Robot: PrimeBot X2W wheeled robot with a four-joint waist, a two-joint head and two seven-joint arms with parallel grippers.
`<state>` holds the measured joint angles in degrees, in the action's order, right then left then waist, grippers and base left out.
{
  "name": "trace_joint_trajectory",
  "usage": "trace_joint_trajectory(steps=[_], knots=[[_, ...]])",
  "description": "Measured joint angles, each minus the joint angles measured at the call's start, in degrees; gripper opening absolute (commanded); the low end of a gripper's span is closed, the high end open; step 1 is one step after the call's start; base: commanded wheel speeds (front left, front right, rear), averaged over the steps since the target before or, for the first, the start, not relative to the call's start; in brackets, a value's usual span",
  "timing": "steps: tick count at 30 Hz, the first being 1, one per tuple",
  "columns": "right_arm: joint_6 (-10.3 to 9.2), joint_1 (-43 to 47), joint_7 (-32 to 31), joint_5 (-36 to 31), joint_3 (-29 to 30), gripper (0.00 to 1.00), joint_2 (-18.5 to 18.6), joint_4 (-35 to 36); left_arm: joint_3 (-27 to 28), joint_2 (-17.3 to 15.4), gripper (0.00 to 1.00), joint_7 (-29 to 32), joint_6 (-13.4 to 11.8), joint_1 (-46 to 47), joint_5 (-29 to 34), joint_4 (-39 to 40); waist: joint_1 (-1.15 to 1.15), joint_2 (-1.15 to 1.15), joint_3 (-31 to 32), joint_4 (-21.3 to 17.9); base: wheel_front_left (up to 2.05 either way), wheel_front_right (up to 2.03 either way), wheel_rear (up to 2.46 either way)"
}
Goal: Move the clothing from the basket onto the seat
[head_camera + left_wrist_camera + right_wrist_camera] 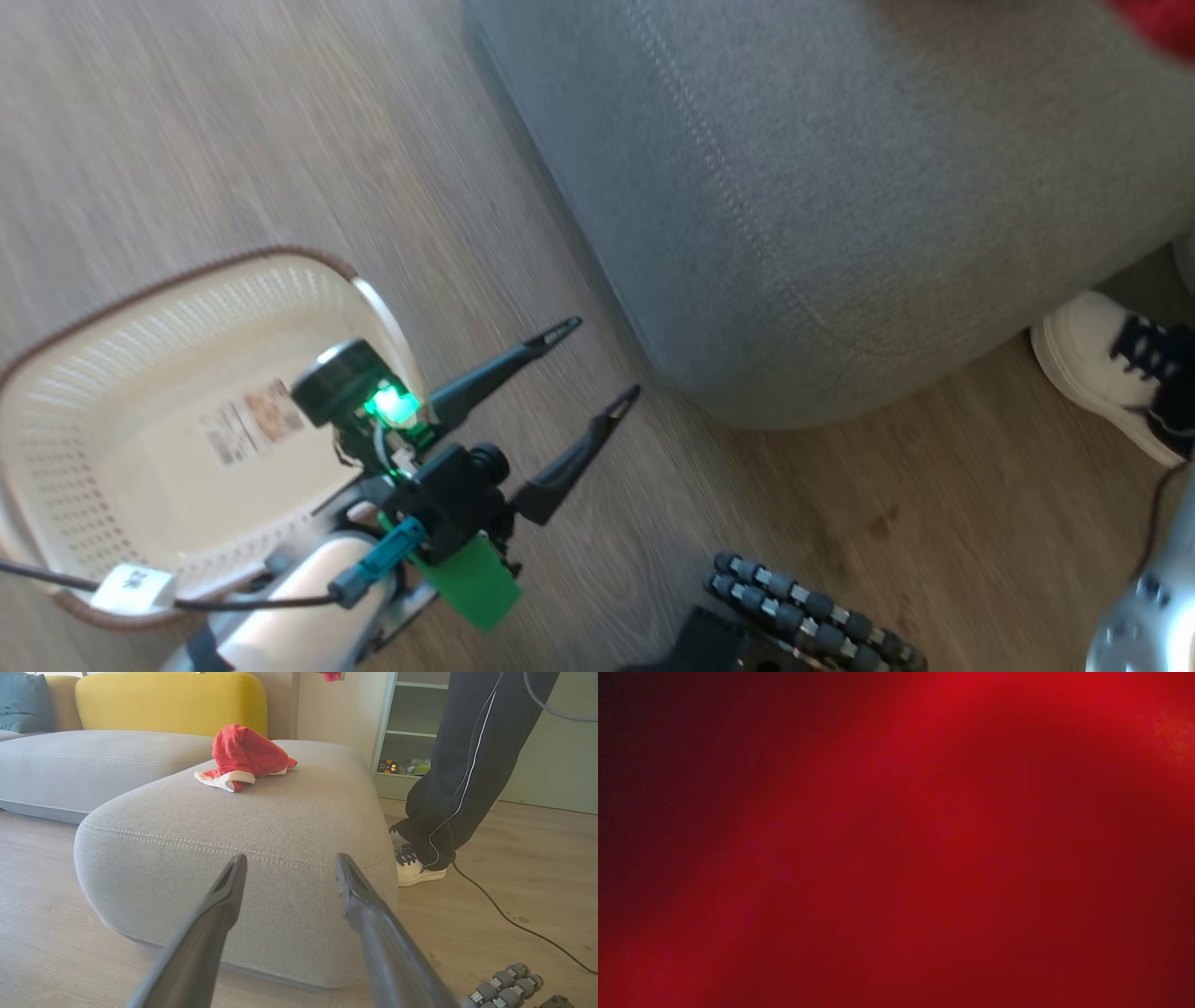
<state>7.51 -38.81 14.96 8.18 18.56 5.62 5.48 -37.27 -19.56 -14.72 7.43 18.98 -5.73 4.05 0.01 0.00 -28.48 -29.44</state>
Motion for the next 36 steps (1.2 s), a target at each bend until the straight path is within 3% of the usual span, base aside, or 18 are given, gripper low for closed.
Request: trace_joint_trajectory(steps=[10, 15, 20, 26, 36], knots=[[0.00, -15.2, 0.1, -0.5, 4.8, 0.00, 3.7, -11.0, -2.9, -4.2, 1.00, 0.0, 0.0, 3.1, 0.0, 1.5, 0.00, 0.00, -8.7, -0.2, 0.00, 0.00, 0.00], [0.00, -24.6, 0.1, 1.0, 9.2, 0.00, 6.2, -20.2, -3.1, -5.8, 1.00, 0.0, 0.0, 4.4, 0.0, 2.2, 0.00, 0.00, -12.9, 1.0, 0.00, 0.00, 0.00], [0.00, -30.4, 0.1, 0.2, 12.5, 0.00, 8.8, -29.4, -3.2, -5.8, 1.00, 0.0, 0.0, 5.7, 0.1, 2.7, -0.01, 0.00, -15.7, 3.9, 0.00, 0.00, 0.00], [0.00, -35.2, 0.1, -5.1, 16.9, 0.00, 12.2, -42.3, -3.2, -3.6, 1.00, 0.0, 0.0, 7.8, 0.3, 3.3, -0.01, 0.00, -17.8, 9.5, 0.00, 0.00, 0.00], [0.00, -38.3, 0.0, -15.2, 23.1, 0.00, 14.2, -62.1, -1.9, -1.8, 1.00, 0.0, 0.0, 8.5, 0.8, 3.4, -0.01, 0.00, -20.4, 14.6, 0.00, 0.00, 0.00]])
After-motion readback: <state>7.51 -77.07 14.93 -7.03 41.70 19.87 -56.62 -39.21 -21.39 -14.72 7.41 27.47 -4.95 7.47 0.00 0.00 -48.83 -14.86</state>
